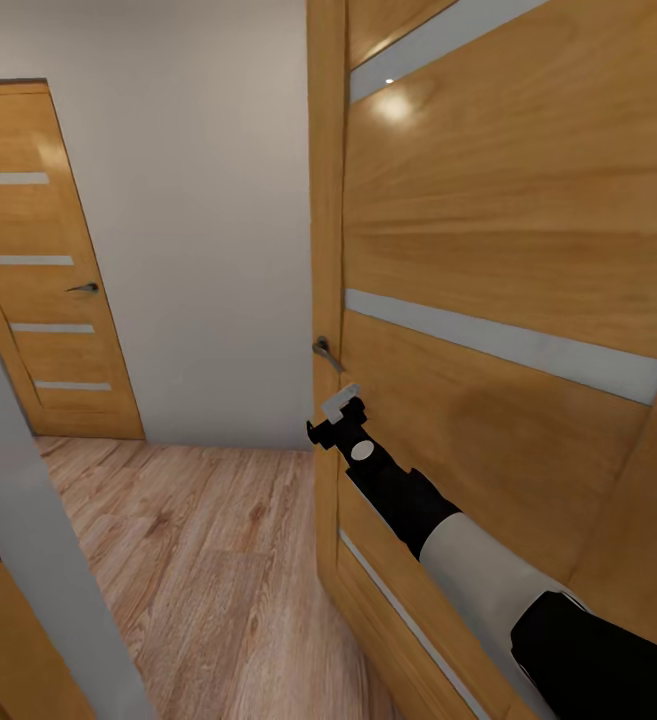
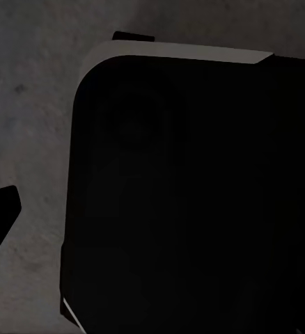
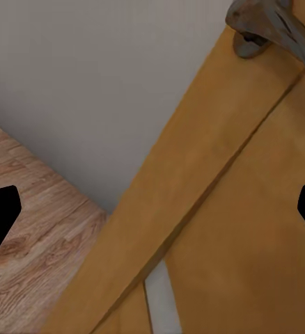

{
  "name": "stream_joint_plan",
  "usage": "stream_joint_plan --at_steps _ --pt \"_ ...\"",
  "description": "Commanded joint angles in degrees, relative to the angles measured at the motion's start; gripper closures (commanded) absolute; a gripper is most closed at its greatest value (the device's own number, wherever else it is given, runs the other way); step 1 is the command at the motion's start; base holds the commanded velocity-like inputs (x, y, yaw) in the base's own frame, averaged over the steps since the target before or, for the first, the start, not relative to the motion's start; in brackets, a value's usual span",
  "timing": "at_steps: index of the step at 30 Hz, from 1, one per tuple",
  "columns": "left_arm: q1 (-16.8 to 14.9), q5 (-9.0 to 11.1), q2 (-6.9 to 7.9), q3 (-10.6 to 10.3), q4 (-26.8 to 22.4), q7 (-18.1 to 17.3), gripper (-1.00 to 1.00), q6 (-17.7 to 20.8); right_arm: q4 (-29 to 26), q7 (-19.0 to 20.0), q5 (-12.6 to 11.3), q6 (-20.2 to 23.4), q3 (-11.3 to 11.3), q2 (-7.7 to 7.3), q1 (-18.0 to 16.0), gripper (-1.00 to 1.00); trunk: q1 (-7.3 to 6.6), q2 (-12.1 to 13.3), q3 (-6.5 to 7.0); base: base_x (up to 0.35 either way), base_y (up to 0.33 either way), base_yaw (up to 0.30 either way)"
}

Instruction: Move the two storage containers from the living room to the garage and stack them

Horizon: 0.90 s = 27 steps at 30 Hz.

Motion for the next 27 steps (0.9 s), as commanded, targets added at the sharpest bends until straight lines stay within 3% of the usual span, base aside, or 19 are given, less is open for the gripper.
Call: stream_joint_plan --at_steps 1,12,17,27 --pt "-0.01 0.39 -0.02 0.28 -0.01 0.05 -1.0 -0.13 -0.06 -0.26 0.58 0.46 0.16 0.0 -0.05 -1.0 0.0 -0.03 -0.06 0.0 0.0 0.018" --pt "-0.01 0.39 0.03 0.23 -0.01 0.02 -1.0 -0.13 0.08 -0.41 0.24 0.2 0.05 0.0 -0.03 -1.0 0.0 -0.03 -0.06 0.0 0.0 0.003" --pt "-0.01 0.39 0.06 0.24 -0.01 0.01 -1.0 -0.13 0.26 -0.43 -2.67 0.71 0.07 0.0 -0.05 -1.0 0.0 -0.03 -0.06 0.0 0.0 0.0" --pt "-0.01 0.39 0.06 0.27 -0.01 0.09 -1.0 -0.13 2.72 -0.41 -2.76 0.41 0.1 0.0 -0.05 -1.0 0.0 -0.03 -0.06 0.0 -0.044 0.0"
